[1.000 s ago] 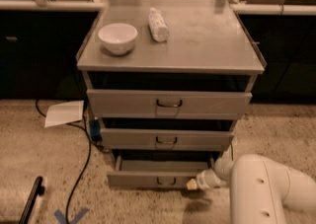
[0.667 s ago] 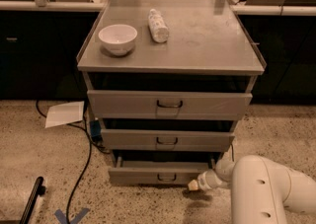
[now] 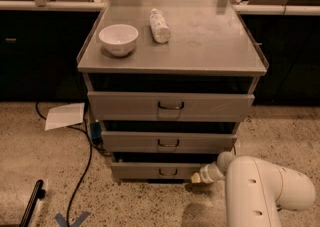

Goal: Close bottom drawer

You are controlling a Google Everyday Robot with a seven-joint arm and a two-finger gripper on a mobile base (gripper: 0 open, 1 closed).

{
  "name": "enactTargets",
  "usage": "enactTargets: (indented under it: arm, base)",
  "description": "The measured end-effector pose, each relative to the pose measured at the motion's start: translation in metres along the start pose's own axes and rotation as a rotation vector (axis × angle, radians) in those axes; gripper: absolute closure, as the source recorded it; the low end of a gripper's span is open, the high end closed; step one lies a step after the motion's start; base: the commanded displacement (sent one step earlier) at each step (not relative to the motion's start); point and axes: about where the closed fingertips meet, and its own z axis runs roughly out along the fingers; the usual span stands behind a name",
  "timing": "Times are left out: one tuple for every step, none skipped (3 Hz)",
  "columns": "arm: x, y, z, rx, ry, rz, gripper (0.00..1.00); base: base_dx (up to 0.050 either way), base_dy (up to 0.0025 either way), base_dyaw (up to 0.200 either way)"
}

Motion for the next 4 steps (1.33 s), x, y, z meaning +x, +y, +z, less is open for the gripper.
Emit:
enactTargets:
  arm:
    - [-0.035,-0.018,-0.005,0.078,-0.069,0.012,1.0]
    - [-0.054,-0.031,-0.009,0.149,-0.14,0.05,1.0]
    - [-0.05,-0.029,-0.01,0.15,-0.14,0.05,1.0]
    - [-0.049,-0.03,-0.01,0.16,-0.152,0.068,1.0]
  base:
    - [0.0,0.0,0.0]
    - [0.0,0.0,0.0]
    - [0.0,0.0,0.0]
    - [0.0,0.0,0.0]
